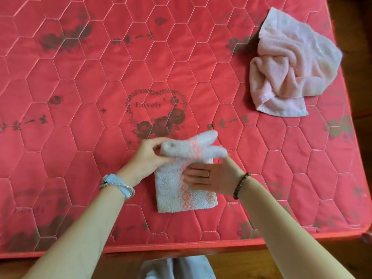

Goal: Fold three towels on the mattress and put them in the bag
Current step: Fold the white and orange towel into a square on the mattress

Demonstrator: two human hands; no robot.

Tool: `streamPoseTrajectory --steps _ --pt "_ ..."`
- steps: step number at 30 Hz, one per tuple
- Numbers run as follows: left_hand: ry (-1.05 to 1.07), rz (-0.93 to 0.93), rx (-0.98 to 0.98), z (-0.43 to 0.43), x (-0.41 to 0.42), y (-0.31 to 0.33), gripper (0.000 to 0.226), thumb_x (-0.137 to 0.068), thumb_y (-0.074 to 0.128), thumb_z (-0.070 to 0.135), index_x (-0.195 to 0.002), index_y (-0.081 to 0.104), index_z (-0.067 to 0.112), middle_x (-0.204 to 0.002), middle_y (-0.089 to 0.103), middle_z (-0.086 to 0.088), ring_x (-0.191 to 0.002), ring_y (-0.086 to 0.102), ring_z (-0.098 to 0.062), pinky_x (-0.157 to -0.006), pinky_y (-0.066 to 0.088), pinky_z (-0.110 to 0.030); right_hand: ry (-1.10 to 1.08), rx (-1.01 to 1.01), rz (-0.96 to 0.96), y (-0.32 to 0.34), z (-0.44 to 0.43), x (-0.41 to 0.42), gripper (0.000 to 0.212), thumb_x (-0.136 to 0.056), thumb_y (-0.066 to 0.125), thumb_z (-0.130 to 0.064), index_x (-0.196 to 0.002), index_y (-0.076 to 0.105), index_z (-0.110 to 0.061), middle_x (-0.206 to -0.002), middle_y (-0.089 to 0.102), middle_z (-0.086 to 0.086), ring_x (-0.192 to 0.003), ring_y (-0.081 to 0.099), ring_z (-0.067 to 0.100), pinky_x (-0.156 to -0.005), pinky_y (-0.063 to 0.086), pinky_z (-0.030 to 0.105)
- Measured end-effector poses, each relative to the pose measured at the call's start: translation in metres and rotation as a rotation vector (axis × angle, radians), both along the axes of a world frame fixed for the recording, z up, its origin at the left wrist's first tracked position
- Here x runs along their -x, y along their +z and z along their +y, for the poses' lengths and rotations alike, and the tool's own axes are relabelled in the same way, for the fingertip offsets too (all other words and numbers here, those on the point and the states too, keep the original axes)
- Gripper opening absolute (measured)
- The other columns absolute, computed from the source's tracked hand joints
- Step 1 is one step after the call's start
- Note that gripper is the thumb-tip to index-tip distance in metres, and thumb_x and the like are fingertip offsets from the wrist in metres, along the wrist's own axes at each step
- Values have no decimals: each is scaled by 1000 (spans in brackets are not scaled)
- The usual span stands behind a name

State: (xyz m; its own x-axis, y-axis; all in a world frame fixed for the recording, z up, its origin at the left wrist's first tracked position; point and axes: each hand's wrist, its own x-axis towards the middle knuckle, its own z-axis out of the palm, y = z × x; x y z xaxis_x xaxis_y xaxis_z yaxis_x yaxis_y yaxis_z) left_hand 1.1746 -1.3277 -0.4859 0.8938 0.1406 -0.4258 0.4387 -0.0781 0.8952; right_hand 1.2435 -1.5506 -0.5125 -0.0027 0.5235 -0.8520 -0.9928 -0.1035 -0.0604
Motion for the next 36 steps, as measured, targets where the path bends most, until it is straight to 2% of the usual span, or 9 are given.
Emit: streamPoseTrajectory --steps 4,7,12,18,23,25,29,33,36 --pt "-314 -135 -69 -5 39 -3 38 -73 79 -2 -92 79 31 -99 75 19 -102 66 -2 -95 47 -20 4 18 17 6 -8 -6 87 -82 42 -77 -129 59 -6 -127 63 19 -119 60 36 -107 40 51" --pt "-396 -123 -243 -7 66 -20 68 -66 56 -12 -96 76 47 -107 70 21 -112 59 -7 -104 40 -30 202 53 -141 6 -14 -2 54 -86 61 -50 -117 65 -6 -110 72 12 -100 70 25 -88 55 40" --pt "-339 -111 -357 -5 95 -37 97 -53 51 -30 -92 73 56 -119 60 23 -127 44 1 -110 28 -16 175 64 -248 -1 -20 15 40 -92 60 -9 -130 53 2 -111 69 14 -91 72 22 -74 60 32" --pt "-327 -172 -463 -10 113 -47 82 -66 59 -29 -97 79 44 -140 48 21 -143 28 1 -119 18 -16 236 42 -439 -10 -35 34 38 -91 62 -2 -127 53 -9 -118 66 11 -103 68 24 -90 56 46" --pt "-293 -178 -489 -16 128 -58 67 -78 57 -18 -99 78 43 -147 42 18 -150 21 -9 -121 11 -17 258 96 -585 -13 -35 48 69 -62 88 -31 -121 56 -16 -111 62 14 -103 59 35 -94 39 69" --pt "-209 -168 -439 -23 127 -53 43 -83 59 2 -92 79 39 -143 45 17 -148 23 -9 -119 11 -16 258 136 -652 -11 -35 51 51 -72 82 -19 -118 58 -18 -110 65 14 -103 62 37 -93 44 69" --pt "-42 -154 -511 -36 120 -44 26 -88 52 36 -83 76 27 -136 48 14 -143 28 -5 -118 24 -30 433 455 -1069 -3 -32 59 48 -77 79 -15 -117 53 -19 -109 64 2 -103 63 24 -89 54 37" --pt "-212 -204 -709 -53 111 -50 56 -90 57 35 -144 49 21 -165 21 1 -155 10 -16 -125 9 -37 674 704 -1775 3 -16 79 76 -81 67 -21 -148 32 -14 -151 34 9 -140 31 22 -116 22 32" --pt "-399 -214 -933 -61 112 -66 67 -97 42 45 -156 29 15 -168 12 -5 -156 6 -20 -122 14 -50 952 612 -1978 -9 -8 87 60 -99 40 -41 -154 20 -28 -163 15 3 -151 12 23 -122 10 40"
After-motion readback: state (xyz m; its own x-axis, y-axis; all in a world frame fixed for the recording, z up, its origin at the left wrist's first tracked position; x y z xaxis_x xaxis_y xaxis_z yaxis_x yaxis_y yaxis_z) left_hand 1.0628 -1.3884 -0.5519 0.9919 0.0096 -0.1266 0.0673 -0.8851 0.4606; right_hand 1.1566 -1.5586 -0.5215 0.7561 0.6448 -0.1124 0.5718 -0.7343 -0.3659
